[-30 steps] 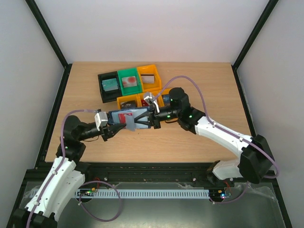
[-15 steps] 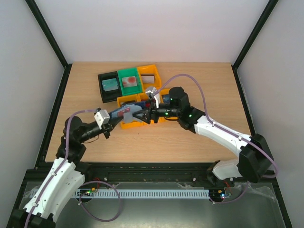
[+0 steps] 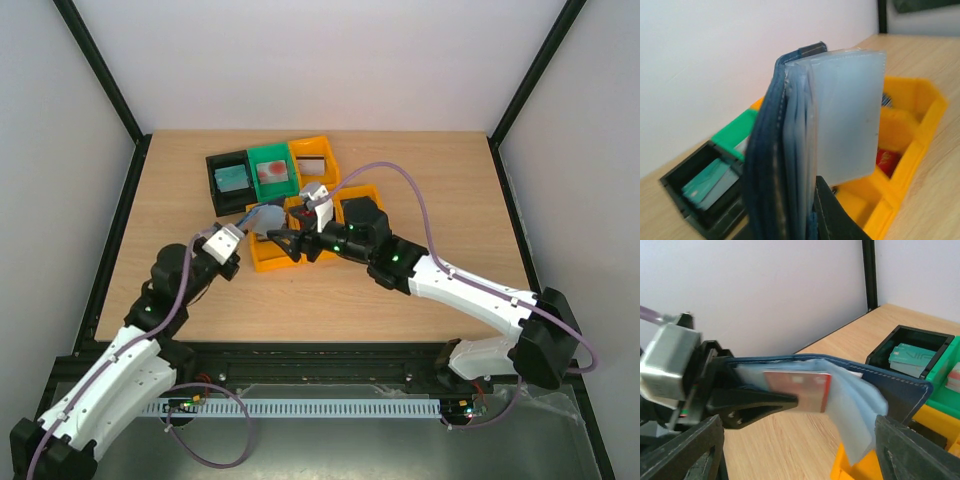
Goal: Take the credit cards out of the card holder
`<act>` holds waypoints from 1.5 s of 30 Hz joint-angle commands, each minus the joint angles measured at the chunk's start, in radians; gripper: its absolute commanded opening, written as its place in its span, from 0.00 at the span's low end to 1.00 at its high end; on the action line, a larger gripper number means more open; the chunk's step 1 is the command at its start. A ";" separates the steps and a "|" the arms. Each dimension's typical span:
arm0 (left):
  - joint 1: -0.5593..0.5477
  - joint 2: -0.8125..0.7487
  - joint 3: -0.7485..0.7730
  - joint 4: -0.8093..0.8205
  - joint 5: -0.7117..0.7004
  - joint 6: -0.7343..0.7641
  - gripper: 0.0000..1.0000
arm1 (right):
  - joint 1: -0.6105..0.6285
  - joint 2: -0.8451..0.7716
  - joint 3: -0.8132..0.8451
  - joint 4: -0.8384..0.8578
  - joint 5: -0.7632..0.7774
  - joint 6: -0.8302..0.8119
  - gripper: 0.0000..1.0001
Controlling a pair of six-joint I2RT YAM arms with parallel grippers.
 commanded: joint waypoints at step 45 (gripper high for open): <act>0.180 -0.048 0.010 0.389 0.744 -0.813 0.02 | -0.150 0.054 0.065 0.192 -0.560 0.169 0.21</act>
